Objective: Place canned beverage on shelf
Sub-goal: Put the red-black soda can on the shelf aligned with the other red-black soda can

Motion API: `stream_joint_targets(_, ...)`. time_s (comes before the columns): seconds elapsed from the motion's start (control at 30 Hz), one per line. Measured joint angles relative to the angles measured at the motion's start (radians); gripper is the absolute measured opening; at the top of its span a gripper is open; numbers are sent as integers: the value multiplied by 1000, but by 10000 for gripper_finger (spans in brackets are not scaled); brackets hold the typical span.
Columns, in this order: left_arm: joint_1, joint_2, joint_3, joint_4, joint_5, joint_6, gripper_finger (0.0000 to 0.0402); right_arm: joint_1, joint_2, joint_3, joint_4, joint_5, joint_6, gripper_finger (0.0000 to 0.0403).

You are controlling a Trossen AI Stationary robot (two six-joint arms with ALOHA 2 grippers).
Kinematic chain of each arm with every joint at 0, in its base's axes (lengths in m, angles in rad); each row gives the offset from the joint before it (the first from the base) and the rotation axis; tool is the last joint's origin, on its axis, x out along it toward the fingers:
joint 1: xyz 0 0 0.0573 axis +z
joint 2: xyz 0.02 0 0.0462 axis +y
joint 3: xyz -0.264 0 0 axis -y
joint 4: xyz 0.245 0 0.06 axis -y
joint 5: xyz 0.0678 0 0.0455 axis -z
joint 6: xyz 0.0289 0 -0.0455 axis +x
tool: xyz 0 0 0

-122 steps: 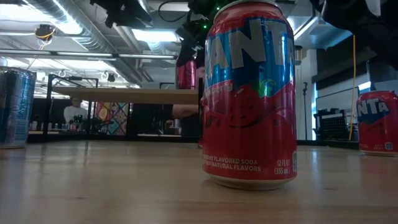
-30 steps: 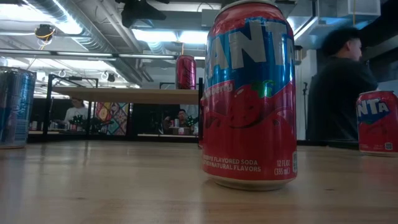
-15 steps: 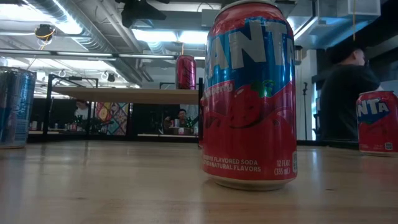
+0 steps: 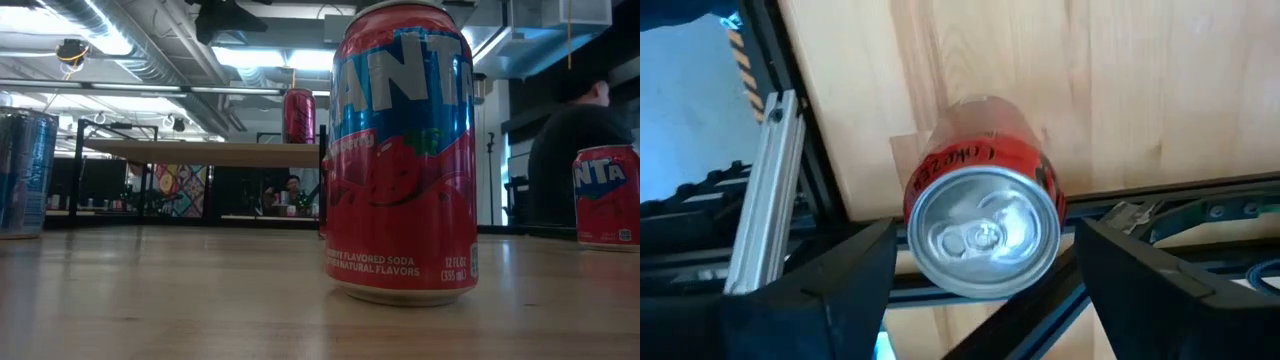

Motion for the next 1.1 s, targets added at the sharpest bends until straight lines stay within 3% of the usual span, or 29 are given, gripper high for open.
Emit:
stream_joint_targets(0.5, 0, 0, 0, 0, 0, 2, 209, 0, 86, 5, -30, 8, -4, 292)
stream_joint_targets(1.1, 0, 0, 0, 0, 0, 3, 209, -7, 90, 2, -24, 22, -2, 292)
